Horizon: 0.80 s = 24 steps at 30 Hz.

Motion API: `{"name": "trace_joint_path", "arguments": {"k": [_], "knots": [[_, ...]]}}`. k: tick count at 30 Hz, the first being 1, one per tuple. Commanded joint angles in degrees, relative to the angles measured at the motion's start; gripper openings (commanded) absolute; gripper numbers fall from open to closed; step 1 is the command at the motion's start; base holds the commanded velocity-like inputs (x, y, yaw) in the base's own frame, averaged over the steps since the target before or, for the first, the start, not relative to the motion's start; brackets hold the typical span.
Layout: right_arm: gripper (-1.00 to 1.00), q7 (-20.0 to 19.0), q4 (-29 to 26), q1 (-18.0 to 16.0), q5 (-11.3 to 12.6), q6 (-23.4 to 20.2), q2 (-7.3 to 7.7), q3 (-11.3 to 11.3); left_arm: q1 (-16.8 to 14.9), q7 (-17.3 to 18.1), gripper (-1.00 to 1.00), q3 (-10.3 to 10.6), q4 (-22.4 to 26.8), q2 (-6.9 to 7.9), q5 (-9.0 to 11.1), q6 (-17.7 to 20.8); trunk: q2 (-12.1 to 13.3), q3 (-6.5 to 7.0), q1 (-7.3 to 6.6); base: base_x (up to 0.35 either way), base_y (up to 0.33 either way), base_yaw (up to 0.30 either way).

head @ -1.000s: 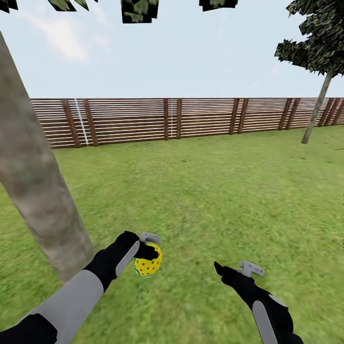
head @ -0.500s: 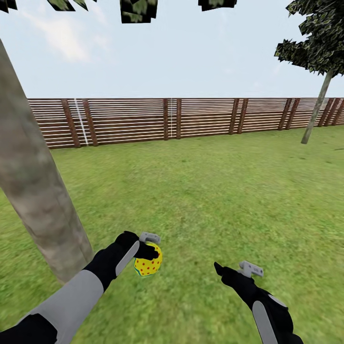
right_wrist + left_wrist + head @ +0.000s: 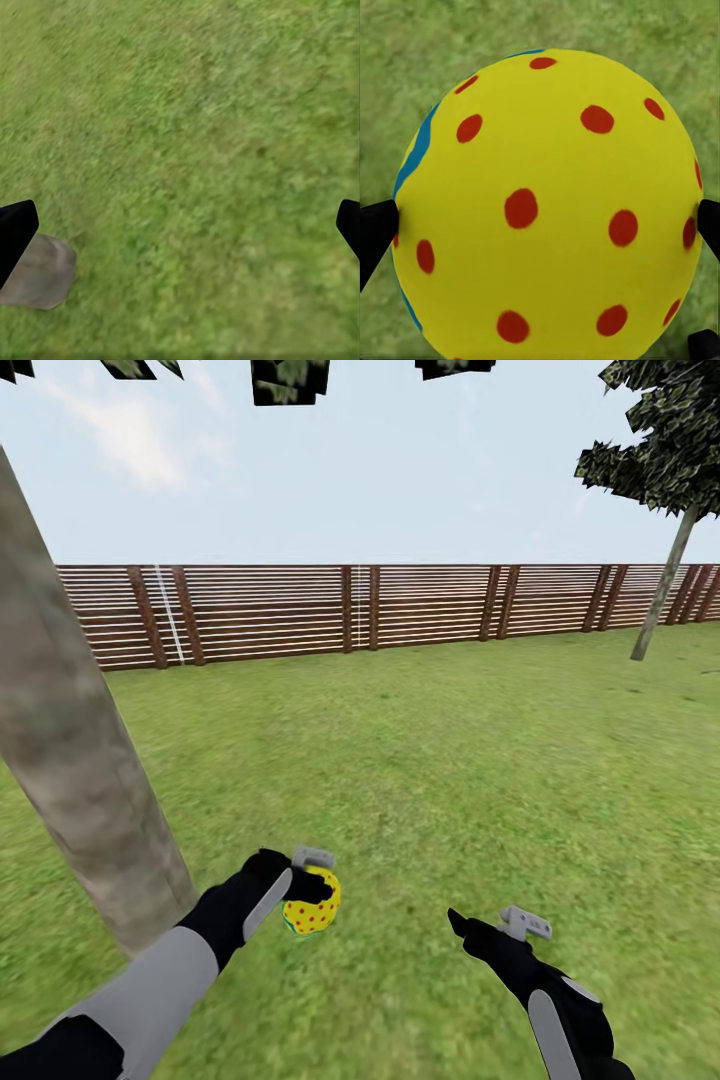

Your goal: Take the three Easter eggs out of the wicker basket on the lawn in the garden, then place them on the lawn next to a single tree (choose any tree) so that all three eggs are next to the same tree and none are left in the basket.

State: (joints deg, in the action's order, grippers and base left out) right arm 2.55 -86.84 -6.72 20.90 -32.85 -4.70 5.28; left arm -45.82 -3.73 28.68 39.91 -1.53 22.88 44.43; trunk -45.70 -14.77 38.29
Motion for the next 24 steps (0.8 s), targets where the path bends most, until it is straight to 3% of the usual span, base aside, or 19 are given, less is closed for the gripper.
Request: {"name": "trace_joint_path", "arguments": {"k": [1,7,24], "knots": [[1.0,0.3,-0.1,0.0,0.6,-0.3,-0.04,0.1,-0.1,-0.4,-1.0,0.2,-0.5,-0.24,0.5,0.1,-0.5,-0.27,0.24,0.0,0.0,0.0],[1.0,0.3,-0.1,0.0,0.6,-0.3,-0.04,0.1,-0.1,0.1,-1.0,0.2,-2.9,-1.03,0.4,0.0,-2.9,-1.34,1.55,0.0,0.0,0.0],[1.0,0.3,-0.1,0.0,0.6,-0.2,-0.04,0.1,-0.1,0.2,-1.0,0.2,-3.1,-1.16,0.4,0.0,-9.7,-4.4,5.29,0.0,0.0,0.0]]}}
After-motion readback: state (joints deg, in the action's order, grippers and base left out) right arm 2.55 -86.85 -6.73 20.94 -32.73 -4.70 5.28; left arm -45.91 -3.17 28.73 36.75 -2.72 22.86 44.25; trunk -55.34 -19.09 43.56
